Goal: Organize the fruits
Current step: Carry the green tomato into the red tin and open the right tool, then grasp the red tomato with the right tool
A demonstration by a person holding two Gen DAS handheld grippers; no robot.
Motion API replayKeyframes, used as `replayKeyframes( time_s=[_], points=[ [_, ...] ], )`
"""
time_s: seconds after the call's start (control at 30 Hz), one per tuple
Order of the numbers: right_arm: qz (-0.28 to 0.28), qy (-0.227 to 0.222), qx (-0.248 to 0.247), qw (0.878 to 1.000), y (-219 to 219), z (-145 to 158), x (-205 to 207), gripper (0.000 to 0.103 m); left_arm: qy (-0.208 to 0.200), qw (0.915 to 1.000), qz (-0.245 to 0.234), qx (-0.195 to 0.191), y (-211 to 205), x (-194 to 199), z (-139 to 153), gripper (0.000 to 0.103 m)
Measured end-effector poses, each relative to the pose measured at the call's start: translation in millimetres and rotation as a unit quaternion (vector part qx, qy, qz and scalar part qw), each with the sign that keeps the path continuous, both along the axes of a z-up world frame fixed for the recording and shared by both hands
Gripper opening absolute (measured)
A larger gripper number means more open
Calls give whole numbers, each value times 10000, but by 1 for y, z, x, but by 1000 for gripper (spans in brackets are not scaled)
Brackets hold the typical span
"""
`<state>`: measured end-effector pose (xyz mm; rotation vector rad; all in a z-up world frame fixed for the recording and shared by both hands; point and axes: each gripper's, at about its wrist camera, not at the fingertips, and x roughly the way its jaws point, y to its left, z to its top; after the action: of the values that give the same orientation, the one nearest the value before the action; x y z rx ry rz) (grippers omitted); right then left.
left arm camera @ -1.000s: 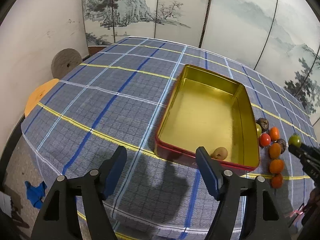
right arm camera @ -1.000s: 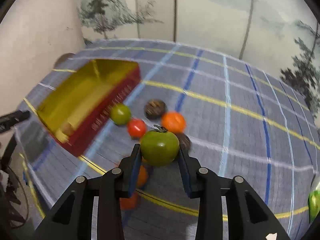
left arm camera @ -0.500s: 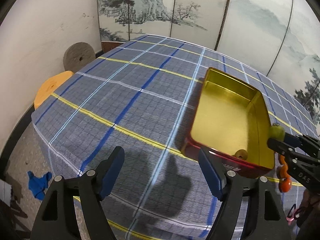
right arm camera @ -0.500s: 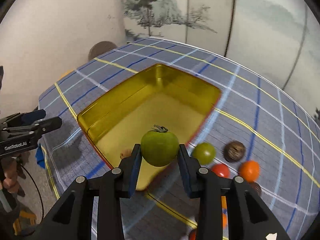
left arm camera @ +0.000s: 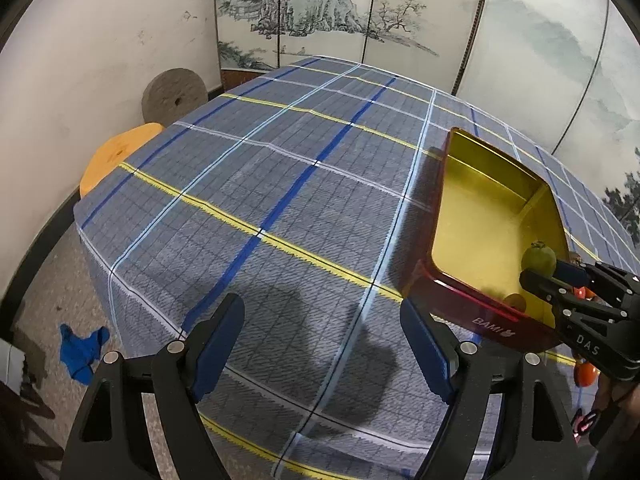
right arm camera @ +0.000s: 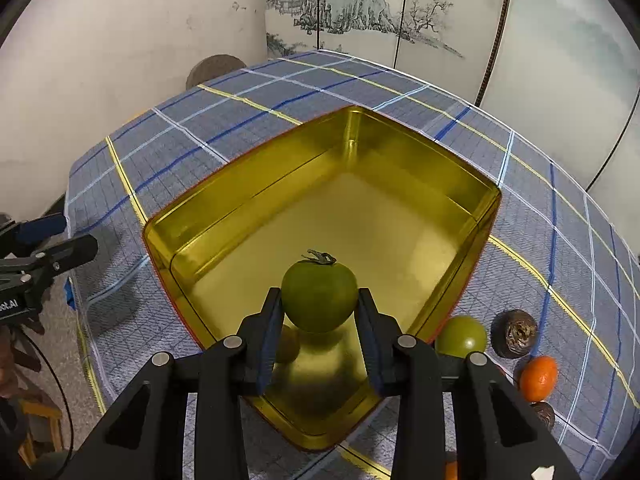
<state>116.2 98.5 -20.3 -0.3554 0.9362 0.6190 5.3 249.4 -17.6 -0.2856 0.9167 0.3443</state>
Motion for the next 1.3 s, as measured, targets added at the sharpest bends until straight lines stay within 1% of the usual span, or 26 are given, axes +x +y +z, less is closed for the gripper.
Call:
replayKeyframes(
  time_s=[0.17,0.47,0.77,0.9,1.1,1.17,1.3],
  points=[
    [0,49,-67,10000,3,-7,2,33,10,10000,-5,85,-1,-1,0,81],
    [-21,115,-87,9999,1,-13,1,35,34,10000,-52,60,-5,-1,0,81],
    [-52,129,-39,9999,-2,-10,-2,36,-12,9998,-177,38,-14,0,2,81],
    [-81,41,119,9999,-9,1,-10,36,-32,9997,-257,42,-20,1,4,81],
    [-173,-115,378,9991,-33,24,-31,36,-100,9989,-453,58,-36,1,10,81],
    [-252,-183,415,9987,-49,31,-41,37,-109,9984,-558,64,-43,2,12,81],
    [-570,-215,318,9976,-94,34,-58,38,-143,9970,-760,74,-60,4,15,81]
  ],
)
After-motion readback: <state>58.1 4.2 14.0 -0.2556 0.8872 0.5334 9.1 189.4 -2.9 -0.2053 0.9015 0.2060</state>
